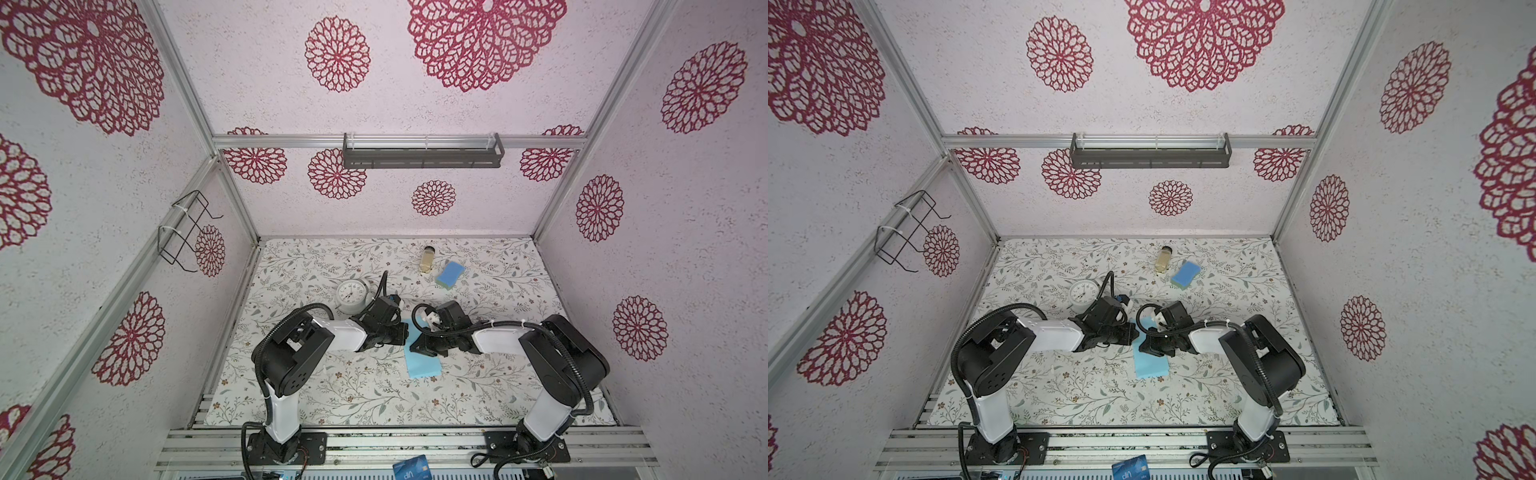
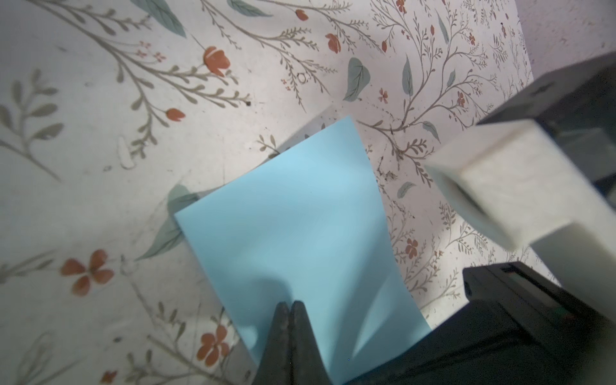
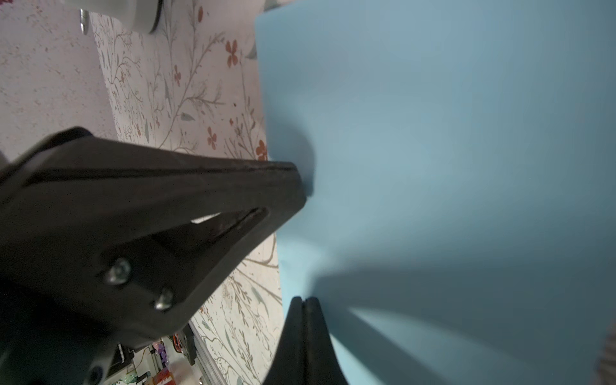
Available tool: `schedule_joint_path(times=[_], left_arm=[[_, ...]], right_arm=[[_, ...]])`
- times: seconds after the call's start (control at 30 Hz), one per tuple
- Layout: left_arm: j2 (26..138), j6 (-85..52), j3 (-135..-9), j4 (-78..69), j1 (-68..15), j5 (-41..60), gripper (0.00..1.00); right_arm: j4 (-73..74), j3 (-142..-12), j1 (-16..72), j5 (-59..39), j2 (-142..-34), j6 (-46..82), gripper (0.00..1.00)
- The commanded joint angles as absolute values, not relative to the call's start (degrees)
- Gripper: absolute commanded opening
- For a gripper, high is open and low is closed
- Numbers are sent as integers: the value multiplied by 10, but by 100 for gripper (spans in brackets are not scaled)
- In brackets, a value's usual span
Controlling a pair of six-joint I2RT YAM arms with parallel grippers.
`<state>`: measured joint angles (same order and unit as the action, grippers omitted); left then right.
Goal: Fold a paper plane with a square sheet of paper (fold left side to right side)
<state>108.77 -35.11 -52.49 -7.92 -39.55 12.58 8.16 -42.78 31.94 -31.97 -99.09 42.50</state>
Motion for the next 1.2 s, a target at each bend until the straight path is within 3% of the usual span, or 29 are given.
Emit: schedule_joint_path(times=[0.0,0.53,1.17], left_arm=[[1104,-350,-508,-54,-393,115,0],[1100,-352,-495,-64,-393,115,0],[1103,-353,-490,-71,-393,115,0]], right_arm=[[106,-449,328,-321,-997,442,0],[114,-442,344,-316,-1030,439,0],[103,-371,357,-318,-987,416,0]])
